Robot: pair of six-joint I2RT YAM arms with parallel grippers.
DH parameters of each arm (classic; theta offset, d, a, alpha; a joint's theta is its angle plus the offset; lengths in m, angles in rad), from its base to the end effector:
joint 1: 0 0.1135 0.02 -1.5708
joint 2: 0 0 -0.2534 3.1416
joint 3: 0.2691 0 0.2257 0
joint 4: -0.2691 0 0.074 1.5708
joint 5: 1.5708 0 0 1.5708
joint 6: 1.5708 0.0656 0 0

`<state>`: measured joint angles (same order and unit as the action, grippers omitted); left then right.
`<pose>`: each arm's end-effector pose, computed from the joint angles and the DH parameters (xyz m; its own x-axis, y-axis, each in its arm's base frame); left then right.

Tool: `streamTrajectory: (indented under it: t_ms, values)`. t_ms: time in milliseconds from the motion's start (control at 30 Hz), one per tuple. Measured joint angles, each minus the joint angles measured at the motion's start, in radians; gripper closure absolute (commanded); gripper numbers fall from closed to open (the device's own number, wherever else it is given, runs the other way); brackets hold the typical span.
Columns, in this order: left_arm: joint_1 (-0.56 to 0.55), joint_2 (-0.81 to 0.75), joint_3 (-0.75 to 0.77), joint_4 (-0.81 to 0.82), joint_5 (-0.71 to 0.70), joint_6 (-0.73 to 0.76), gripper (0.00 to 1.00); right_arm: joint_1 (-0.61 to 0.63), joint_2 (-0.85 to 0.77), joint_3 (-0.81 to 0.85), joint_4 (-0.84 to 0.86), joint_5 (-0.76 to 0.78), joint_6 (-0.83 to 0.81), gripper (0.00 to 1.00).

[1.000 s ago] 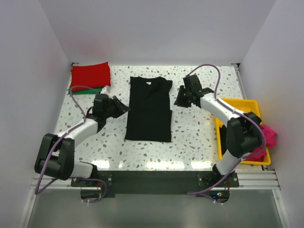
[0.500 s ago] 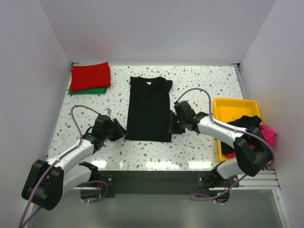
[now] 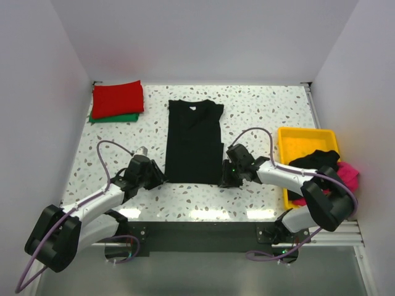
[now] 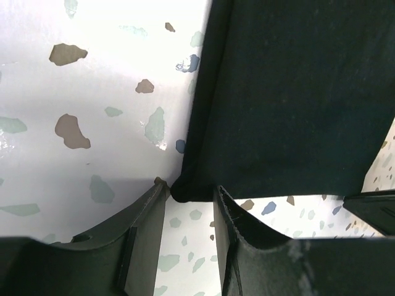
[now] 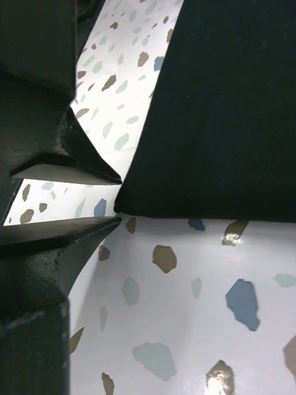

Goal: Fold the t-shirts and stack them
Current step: Fold the tshirt

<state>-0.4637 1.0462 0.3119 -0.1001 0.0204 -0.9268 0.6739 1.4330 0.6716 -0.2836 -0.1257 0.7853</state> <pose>0.1680 -0.0855 0.1282 -0.7653 -0.5112 -0.3912 -0.2541 0.7982 -0.5462 0.1933 0.1649 0.1375 -0.9504 0.1387 -0.2783 0.0053 0.9021 0.4315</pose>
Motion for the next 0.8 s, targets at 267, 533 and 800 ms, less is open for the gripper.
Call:
streamTrajectory:
  t_ms: [267,533,800]
  values:
    - [-0.003,0.0,-0.005,0.002,-0.033,-0.025,0.64,0.002,-0.008,-0.037,0.052,-0.007,0.039,0.68]
    - [-0.008,-0.001,-0.013,0.009,-0.045,-0.037,0.71,0.005,-0.084,-0.096,0.074,0.03,0.077,0.64]
    - [-0.01,0.01,-0.018,0.02,-0.05,-0.05,0.85,0.005,-0.166,-0.106,0.076,0.056,0.101,0.57]
